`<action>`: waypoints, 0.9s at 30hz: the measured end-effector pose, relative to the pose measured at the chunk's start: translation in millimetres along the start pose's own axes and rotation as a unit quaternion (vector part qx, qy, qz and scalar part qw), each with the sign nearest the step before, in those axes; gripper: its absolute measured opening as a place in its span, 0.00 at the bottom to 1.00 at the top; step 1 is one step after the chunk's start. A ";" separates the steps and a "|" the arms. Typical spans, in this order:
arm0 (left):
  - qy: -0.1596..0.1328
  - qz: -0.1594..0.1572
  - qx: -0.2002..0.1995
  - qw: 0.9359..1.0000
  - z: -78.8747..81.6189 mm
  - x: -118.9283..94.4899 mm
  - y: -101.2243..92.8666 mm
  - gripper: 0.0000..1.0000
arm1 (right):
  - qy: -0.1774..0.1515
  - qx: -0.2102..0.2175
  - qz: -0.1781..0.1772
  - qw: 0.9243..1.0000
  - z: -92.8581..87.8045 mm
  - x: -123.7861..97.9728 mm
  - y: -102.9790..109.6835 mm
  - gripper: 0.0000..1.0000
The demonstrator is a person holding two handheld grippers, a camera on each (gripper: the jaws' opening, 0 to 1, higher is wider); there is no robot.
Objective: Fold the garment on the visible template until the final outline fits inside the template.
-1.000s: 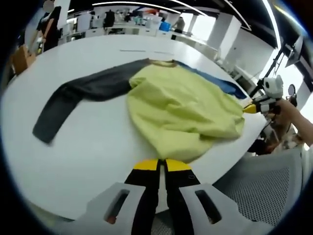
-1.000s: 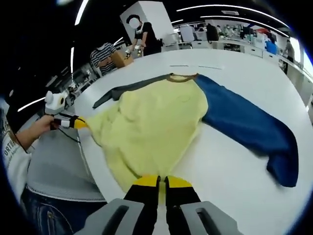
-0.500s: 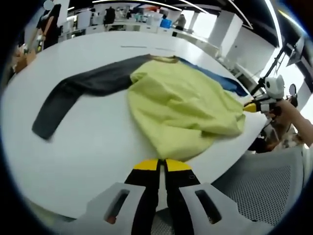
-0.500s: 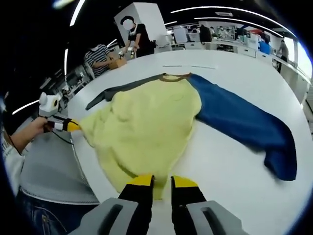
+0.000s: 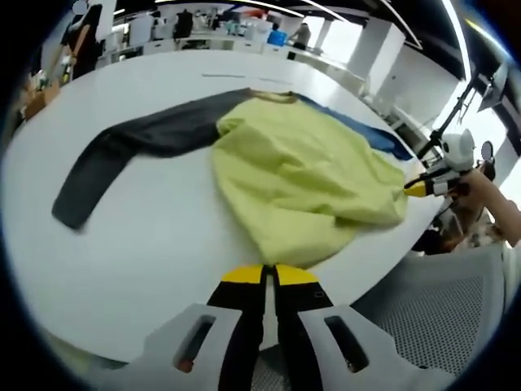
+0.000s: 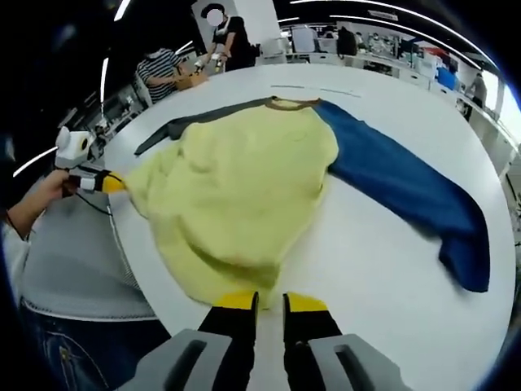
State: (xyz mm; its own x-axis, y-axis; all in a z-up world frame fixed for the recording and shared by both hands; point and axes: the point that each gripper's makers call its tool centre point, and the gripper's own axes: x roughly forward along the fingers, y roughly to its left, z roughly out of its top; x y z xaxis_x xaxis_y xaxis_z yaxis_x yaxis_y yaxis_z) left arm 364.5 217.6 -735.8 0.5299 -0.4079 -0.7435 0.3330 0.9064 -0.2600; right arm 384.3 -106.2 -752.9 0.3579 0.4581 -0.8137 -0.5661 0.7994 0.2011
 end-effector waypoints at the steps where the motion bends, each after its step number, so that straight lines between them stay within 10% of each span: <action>1: 0.001 -0.001 -0.001 1.000 -0.4 0.0 -0.5 0.00 | 0.001 0.000 0.001 1.000 -0.5 0.3 0.9 0.03; 27: 0.025 -0.012 -0.043 0.999 -2.3 -22.9 1.3 0.00 | 0.012 0.028 -0.005 1.000 -18.5 -36.6 25.1 0.00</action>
State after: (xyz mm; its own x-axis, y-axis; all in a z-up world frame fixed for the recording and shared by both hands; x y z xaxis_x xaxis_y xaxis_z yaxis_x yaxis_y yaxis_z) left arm 351.0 228.4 -720.5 0.4827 -0.4263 -0.7650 0.2764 0.9030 -0.3288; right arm 343.3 -110.0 -728.1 0.3461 0.4406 -0.8283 -0.5202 0.8248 0.2214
